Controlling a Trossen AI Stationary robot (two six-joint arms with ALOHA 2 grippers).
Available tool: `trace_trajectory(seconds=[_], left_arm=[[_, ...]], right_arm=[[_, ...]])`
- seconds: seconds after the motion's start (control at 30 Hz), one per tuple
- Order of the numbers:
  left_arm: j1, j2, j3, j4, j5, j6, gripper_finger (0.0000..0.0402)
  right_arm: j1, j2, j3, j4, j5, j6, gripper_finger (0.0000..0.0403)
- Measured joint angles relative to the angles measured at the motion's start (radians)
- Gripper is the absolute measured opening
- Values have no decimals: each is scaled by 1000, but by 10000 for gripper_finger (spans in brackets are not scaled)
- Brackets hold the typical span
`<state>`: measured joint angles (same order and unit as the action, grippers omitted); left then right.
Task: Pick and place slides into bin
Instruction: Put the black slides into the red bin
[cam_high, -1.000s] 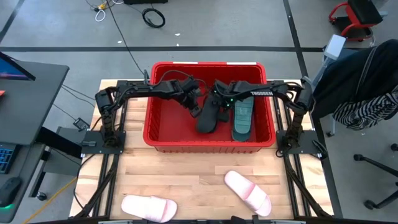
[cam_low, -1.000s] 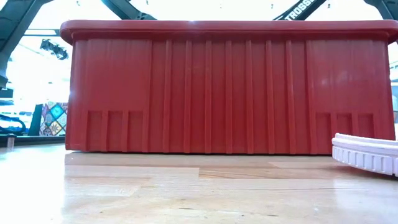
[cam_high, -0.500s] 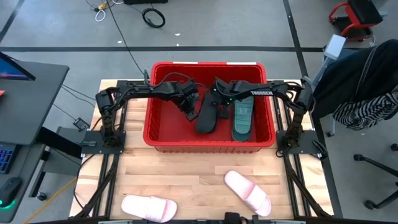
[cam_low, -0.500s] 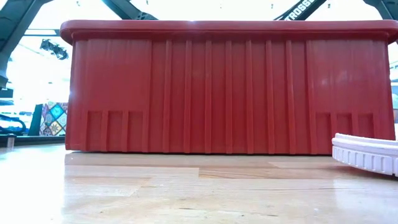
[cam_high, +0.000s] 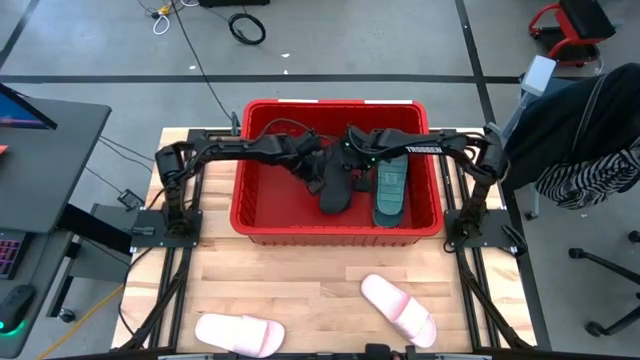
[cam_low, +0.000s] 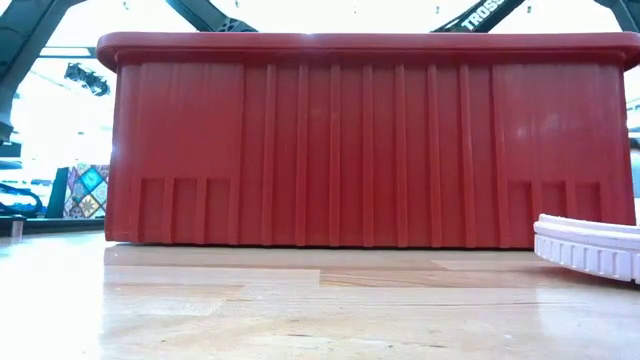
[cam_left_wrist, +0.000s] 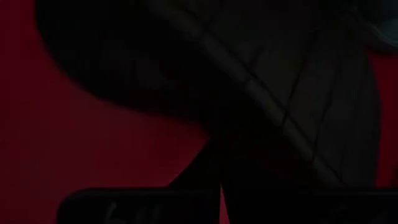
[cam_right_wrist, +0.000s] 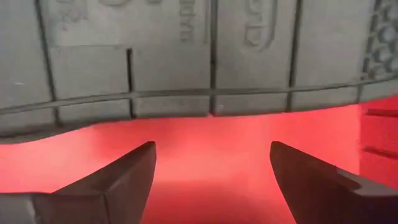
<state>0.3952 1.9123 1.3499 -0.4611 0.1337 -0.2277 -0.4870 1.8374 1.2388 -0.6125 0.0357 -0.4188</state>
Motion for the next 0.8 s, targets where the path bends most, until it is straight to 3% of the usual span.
trace_trajectory(seconds=[0.33,0.5,0.8], left_arm=[[23,-56,1,-61,-49,-16,19],[23,-41,1,-55,-119,-23,5],[47,29,0,110,-165,-27,18]], right_arm=[[-22,-66,1,-15,0,-11,322],[-42,-65,1,39,62,-132,322],[-48,-64,1,130,37,-178,322]])
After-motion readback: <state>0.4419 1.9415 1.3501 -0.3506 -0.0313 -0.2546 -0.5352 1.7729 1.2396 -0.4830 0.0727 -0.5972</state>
